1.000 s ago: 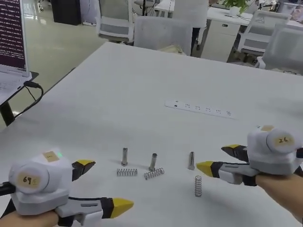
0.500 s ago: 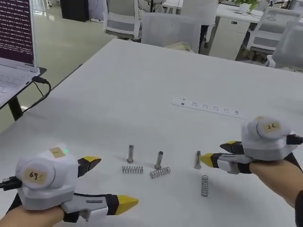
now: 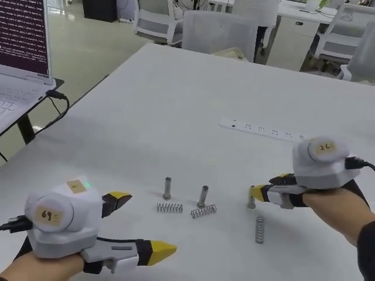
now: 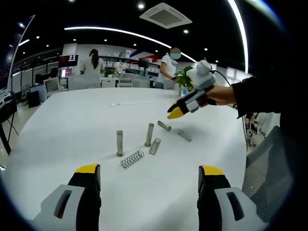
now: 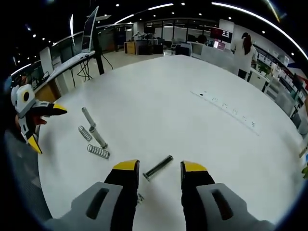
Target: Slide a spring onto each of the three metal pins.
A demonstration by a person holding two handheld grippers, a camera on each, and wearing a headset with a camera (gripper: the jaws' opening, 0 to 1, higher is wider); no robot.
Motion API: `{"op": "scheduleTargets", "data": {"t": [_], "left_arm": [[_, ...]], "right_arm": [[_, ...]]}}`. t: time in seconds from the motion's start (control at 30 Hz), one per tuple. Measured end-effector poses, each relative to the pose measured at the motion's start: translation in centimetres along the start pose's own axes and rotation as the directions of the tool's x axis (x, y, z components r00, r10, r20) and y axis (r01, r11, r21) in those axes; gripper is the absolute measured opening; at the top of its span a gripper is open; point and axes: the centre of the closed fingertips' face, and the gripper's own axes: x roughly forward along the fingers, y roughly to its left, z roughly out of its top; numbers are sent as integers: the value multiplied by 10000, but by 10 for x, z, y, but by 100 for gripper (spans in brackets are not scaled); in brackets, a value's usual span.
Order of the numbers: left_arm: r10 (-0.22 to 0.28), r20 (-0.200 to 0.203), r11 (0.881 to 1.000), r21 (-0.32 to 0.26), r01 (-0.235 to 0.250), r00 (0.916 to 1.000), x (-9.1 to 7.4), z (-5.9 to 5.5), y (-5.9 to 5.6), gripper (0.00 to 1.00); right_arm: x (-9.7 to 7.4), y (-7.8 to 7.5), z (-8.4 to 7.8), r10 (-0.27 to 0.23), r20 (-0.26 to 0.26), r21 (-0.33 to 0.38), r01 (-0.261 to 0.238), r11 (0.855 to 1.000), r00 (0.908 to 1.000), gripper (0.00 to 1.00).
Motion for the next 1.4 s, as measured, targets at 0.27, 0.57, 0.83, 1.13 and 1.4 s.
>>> {"op": "scheduleTargets", "data": {"t": [0.27,0.57,0.83,1.13,1.4], "left_arm": [[-80,13,10000,0,80,10000,0,0,-2,80],[-116,101,9999,-34,117,9999,0,1,-2,79],[-192,107,9998,-34,192,9998,1,2,-3,78],[-230,123,9997,-68,231,9997,1,2,-3,77],[-236,98,9997,-59,236,9997,1,2,-3,77]], "right_arm": [[16,-4,-2,-35,-455,445,55,9990,9990,27],[29,-9,-9,-240,-1153,513,301,9982,9930,21],[38,-12,-10,-375,-1543,687,485,9965,9873,18],[39,-8,-14,-452,-1988,815,625,9947,9790,15],[42,-6,-15,-575,-2264,667,744,9950,9723,14]]}}
